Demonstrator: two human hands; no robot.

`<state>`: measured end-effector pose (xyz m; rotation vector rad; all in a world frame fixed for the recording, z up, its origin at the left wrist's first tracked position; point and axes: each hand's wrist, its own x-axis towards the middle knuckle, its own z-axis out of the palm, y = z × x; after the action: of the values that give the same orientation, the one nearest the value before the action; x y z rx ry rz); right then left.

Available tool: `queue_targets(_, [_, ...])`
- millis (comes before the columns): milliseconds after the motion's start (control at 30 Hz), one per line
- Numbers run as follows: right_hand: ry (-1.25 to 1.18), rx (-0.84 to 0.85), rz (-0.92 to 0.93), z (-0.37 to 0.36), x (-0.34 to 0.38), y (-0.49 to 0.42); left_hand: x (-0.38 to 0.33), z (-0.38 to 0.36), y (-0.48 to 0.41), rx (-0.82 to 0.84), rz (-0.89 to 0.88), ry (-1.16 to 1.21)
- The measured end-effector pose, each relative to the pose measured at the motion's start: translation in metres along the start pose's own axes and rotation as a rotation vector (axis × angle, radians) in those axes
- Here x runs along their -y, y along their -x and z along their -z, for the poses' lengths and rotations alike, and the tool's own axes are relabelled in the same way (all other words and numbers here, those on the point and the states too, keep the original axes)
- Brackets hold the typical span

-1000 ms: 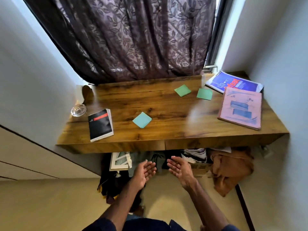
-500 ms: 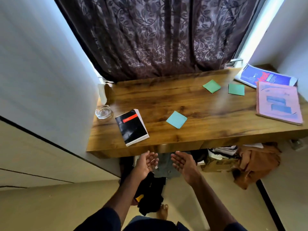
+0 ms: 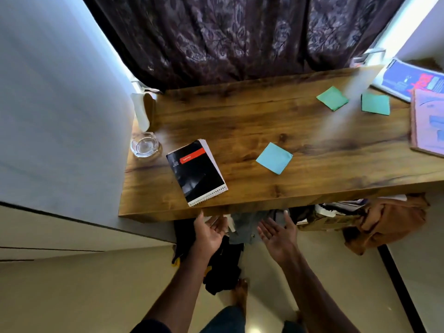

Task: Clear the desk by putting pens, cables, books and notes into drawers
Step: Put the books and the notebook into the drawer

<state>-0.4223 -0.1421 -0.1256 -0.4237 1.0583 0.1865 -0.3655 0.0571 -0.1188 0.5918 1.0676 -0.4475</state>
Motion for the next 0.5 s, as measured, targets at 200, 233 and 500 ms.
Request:
queue_targets(200, [-0.187,0.006,-0.014,-0.01,-0.002,-0.059,-0.002,-0.006,-0.052,-0.058,-0.038,0.181])
queue_targets(233, [-0.208,0.025,-0.015,-0.011,-0.002,-0.067,0.0,-0.006,-0.058,-0.063,-0.033,0.201])
queue_targets(500, [-0.267,0.135,-0.013,-0.004,-0.005,-0.098,0.008,-0.01,-0.081,-0.111,-0.072,0.312])
